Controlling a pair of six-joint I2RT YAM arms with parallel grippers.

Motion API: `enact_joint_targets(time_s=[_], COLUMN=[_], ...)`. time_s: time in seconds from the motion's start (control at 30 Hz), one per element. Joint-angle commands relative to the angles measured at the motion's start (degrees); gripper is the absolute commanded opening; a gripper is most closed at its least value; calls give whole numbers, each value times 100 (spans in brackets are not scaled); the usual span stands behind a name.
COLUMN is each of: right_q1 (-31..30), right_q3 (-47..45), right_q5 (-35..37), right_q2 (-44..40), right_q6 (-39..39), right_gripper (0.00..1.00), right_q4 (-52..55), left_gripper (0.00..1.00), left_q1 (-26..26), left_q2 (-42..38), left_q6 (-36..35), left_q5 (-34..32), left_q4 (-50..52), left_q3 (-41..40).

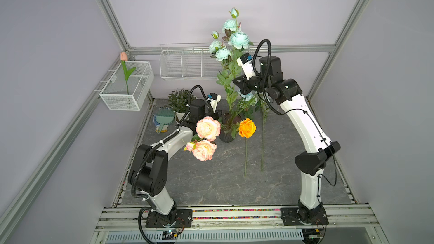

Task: Pick out blue flowers from the vase
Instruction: Pick up the flower from the vase.

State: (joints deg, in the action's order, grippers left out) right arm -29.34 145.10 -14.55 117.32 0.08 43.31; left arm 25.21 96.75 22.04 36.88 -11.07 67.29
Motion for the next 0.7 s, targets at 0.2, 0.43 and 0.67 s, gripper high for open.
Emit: enact_joint_targets(time_s=[0.2,0.43,0.67], right_q1=[276,306,342], right_q3=[1715,1706,1707], right_q5=[-310,-331,-330], right_q2=[1100,1038,731], right_q6=[79,107,137], right_gripper=[7,10,11], right_q4=[160,61,-65], left_gripper=[36,36,36], left_q1=[-148,-216,-223], left_q2=[314,462,502], left_q6=[133,134,228], left_q5=[-24,58,91], left_q4=[24,21,-132], left_q3=[94,188,119])
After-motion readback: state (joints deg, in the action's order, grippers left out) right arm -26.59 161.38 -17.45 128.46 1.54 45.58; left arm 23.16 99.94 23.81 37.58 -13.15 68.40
